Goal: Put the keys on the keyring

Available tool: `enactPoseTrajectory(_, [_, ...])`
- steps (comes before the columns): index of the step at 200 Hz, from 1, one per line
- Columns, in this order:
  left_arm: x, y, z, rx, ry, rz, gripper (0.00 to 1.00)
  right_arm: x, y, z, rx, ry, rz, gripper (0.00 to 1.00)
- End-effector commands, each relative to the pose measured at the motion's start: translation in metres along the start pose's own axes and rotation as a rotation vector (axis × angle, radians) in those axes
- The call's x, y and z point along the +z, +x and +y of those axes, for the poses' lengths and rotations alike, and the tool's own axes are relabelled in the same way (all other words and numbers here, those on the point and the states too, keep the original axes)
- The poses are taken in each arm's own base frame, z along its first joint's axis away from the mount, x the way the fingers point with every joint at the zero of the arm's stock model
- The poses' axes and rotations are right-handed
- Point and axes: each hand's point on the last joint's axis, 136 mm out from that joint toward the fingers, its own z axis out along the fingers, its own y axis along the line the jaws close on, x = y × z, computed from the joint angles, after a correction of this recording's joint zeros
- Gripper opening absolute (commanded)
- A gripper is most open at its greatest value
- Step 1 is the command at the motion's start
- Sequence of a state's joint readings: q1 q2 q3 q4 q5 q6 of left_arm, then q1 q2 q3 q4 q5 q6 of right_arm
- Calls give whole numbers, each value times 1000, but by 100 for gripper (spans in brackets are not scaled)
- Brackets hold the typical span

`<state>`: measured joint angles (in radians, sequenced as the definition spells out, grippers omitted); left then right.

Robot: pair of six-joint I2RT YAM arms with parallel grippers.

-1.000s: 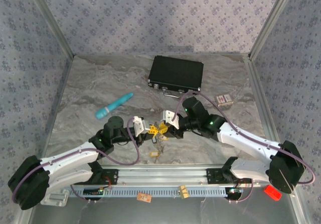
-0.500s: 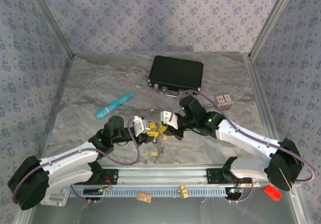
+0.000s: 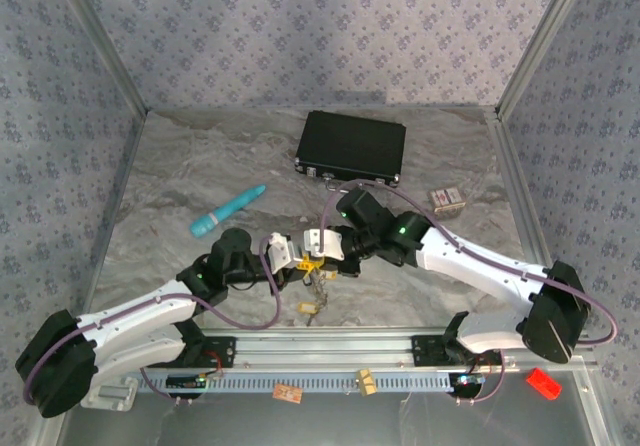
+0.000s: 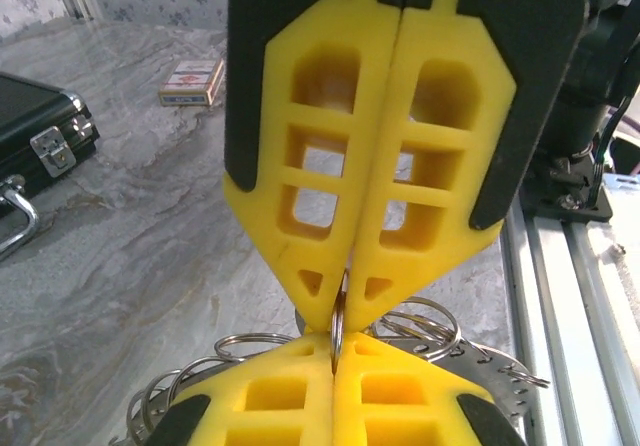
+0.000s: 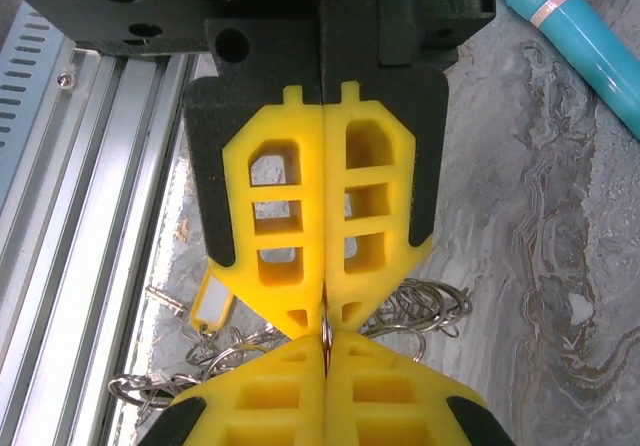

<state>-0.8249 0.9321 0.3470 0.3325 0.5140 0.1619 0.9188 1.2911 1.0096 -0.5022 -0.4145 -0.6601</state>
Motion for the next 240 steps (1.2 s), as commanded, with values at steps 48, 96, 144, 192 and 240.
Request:
enactPoseTrajectory(48, [-9, -35, -2, 64, -10, -166, 0, -25, -5, -5, 147, 42, -237, 30])
enactPoseTrajectory(96, [-11, -34, -2, 71, -17, -173, 0, -18, 2, -3, 181, 26, -226, 29])
enactPoseTrajectory(144, [-12, -36, -2, 73, -20, -183, 0, -11, 5, -3, 187, 10, -206, 18])
enactPoseTrajectory(192, [-12, -52, 0, 74, -21, -245, 0, -1, 7, 0, 189, -9, -192, 5])
enactPoseTrajectory(240, [-9, -45, 0, 67, -19, -225, 0, -17, 1, -6, 163, 72, -242, 26])
